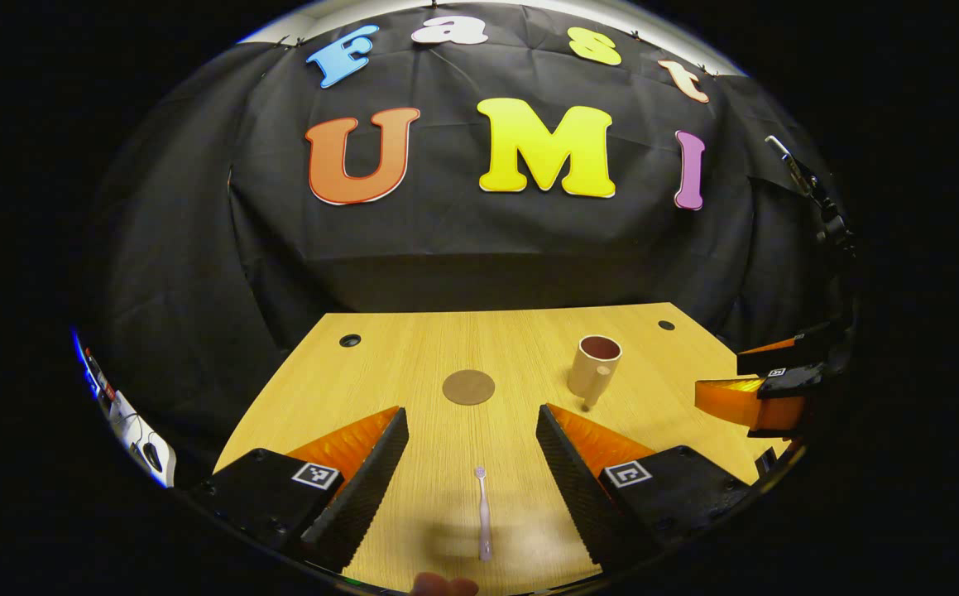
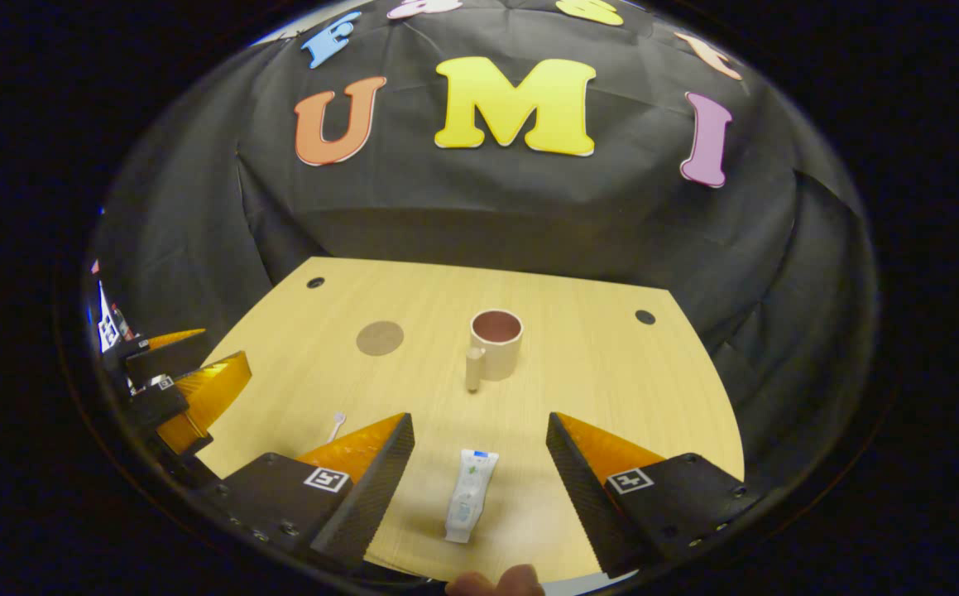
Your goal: Put the toothbrush and toothpaste on the desktop into the cup, then pick up the cup and place it on the coaster on the desktop.
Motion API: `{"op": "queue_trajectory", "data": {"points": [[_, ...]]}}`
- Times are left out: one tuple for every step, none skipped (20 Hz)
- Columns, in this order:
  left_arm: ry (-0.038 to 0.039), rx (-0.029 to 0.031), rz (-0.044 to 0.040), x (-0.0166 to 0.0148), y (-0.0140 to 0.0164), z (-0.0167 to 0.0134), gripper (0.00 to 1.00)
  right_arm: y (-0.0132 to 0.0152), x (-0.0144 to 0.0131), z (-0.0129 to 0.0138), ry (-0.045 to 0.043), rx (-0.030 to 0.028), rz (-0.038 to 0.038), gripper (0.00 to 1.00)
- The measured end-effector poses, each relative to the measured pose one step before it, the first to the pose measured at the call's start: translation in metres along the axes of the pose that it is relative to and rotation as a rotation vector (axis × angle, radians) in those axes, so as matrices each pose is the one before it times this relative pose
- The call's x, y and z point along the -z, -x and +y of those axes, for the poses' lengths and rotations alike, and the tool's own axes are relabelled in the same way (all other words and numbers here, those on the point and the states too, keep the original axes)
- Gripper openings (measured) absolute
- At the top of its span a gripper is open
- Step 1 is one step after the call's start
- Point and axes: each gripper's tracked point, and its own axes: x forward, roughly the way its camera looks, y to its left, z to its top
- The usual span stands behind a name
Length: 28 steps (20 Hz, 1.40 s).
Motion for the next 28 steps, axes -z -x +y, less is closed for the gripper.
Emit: {"op": "queue_trajectory", "data": {"points": [[0.00379, 0.00517, 0.01489, 0.00385, -0.00096, -0.00013, 1.0, -0.00263, 0.00762, -0.00013, -0.00011, 0.00059, 0.02797, 0.96], [0.00149, 0.00625, 0.01926, 0.00538, -0.00134, -0.00067, 1.0, -0.00291, 0.00751, -0.00003, 0.00103, 0.00036, 0.03309, 0.96], [-0.00232, 0.00828, 0.03254, 0.00965, -0.00163, -0.00171, 1.0, -0.00246, 0.00825, 0.00061, 0.00566, -0.00249, 0.03972, 0.96], [-0.0015, 0.01222, 0.03971, 0.01172, -0.00399, -0.00152, 1.0, -0.00378, 0.00463, 0.00063, 0.00035, -0.00158, 0.02985, 0.97], [-0.00078, 0.00647, 0.0401, 0.0109, -0.00317, -0.00107, 1.0, -0.00395, 0.00569, 0.00092, -0.00079, 0.00059, 0.0308, 0.96], [0.00217, 0.00793, 0.0371, 0.01043, -0.00215, -0.00148, 1.0, -0.00416, 0.00637, 0.00102, 0.00182, -0.00025, 0.03408, 0.96], [0.00353, 0.01017, 0.03442, 0.00901, -0.00258, -0.00177, 1.0, -0.0046, 0.00618, 0.00063, 0.00066, 0.00073, 0.03395, 0.96], [0.00485, 0.01024, 0.03432, 0.0076, -0.00331, -0.00167, 1.0, -0.00416, 0.00591, 0.00127, -0.00104, -0.00578, 0.03279, 0.96], [0.00807, 0.01088, 0.04076, 0.00999, -0.00227, -0.00218, 1.0, -0.00378, 0.0055, 0.00151, -0.00666, -0.00447, 0.03141, 0.96], [0.00884, 0.0078, 0.03237, 0.00917, -0.00255, -0.0016, 1.0, -0.00347, 0.004, 0.00081, -0.00782, -0.00633, 0.03071, 0.96], [0.00619, 0.00485, 0.03331, 0.00782, -0.00265, -0.0007, 1.0, -0.0043, 0.00628, 0.00112, -0.00736, -0.00341, 0.03267, 0.96], [0.00328, 0.00496, 0.03458, 0.0088, -0.00279, -0.0006, 1.0, -0.00431, 0.00445, 0.00007, -0.00638, -0.00146, 0.0309, 0.96], [0.00303, 0.00187, 0.03347, 0.00719, -0.00292, -0.00046, 1.0, -0.00533, 0.00299, -0.00067, -0.00667, 0.00311, 0.02644, 0.96], [0.00316, -0.00509, 0.03332, 0.00721, -0.0034, 0.00074, 1.0, -0.00375, 0.00059, -0.001, -0.00885, 0.00091, 0.02726, 0.96], [0.00542, -0.00043, 0.02762, 0.00495, -0.00327, -0.00065, 1.0, -0.00389, 0.00202, -0.00077, -0.01182, -0.00204, 0.02459, 0.96], [0.00738, 0.00161, 0.01929, 0.00366, -0.0012, -0.0005, 1.0, -0.00449, 0.00218, -0.00128, -0.01388, 0.00197, 0.02785, 0.96], [0.00563, 0.0016, 0.01202, 0.00158, -0.0011, 0.00013, 1.0, -0.0049, 0.00166, -0.00096, -0.01073, 0.00235, 0.02441, 0.96], [0.00226, -0.00168, 0.00884, 0.00137, -0.00186, 0.00059, 1.0, -0.00446, 0.00139, -0.00087, -0.00822, 0.00215, 0.02372, 0.96], [0.00152, -0.0043, 0.00752, 0.00047, -0.00227, 0.00129, 1.0, -0.00588, 0.00173, -0.00033, -0.00305, 0.0002, 0.02525, 0.96], [0.0041, -0.00198, 0.00959, 0.0024, -0.00166, 0.00095, 1.0, -0.00565, 0.00179, -0.00076, -0.00544, 0.00352, 0.02703, 0.95], [0.00614, -0.00028, 0.00968, 0.00109, -0.00087, -0.00055, 1.0, -0.00578, 0.00202, 0.00033, -0.00998, 0.00134, 0.02953, 0.96], [0.00476, 0.00141, 0.01298, 0.00203, -0.00367, 0.00072, 1.0, -0.00522, 0.00353, 0.0006, -0.00868, 0.0015, 0.0374, 0.96], [0.00367, 0.00017, 0.00953, 0.00158, -0.00123, 0.00015, 1.0, -0.00511, 0.00069, 0.00054, -0.00249, -0.00019, 0.02228, 0.96], [0.00195, -0.00089, 0.00821, 0.00107, -0.00265, 0.00097, 1.0, -0.00362, 0.00051, 0.0, 0.00495, 0.00471, 0.01811, 0.96], [0.00003, -0.00157, 0.0078, 0.00145, -0.00132, 0.00052, 1.0, -0.00202, -0.0008, 0.00132, 0.00774, 0.00177, 0.01212, 0.96], [-0.00043, -0.00132, 0.00692, 0.00234, -0.00219, -0.00043, 1.0, -0.00224, -0.00315, 0.00145, 0.00506, 0.00389, 0.00917, 0.96], [0.00228, -0.00023, 0.00603, 0.00113, -0.00081, 0.0002, 1.0, -0.00298, -0.00276, 0.002, -0.00355, -0.00041, 0.01187, 0.96], [0.00522, 0.00018, 0.00411, 0.00104, -0.00083, 0.00033, 1.0, -0.00351, -0.00168, 0.00223, -0.01126, -0.00331, 0.0179, 0.96]]}}
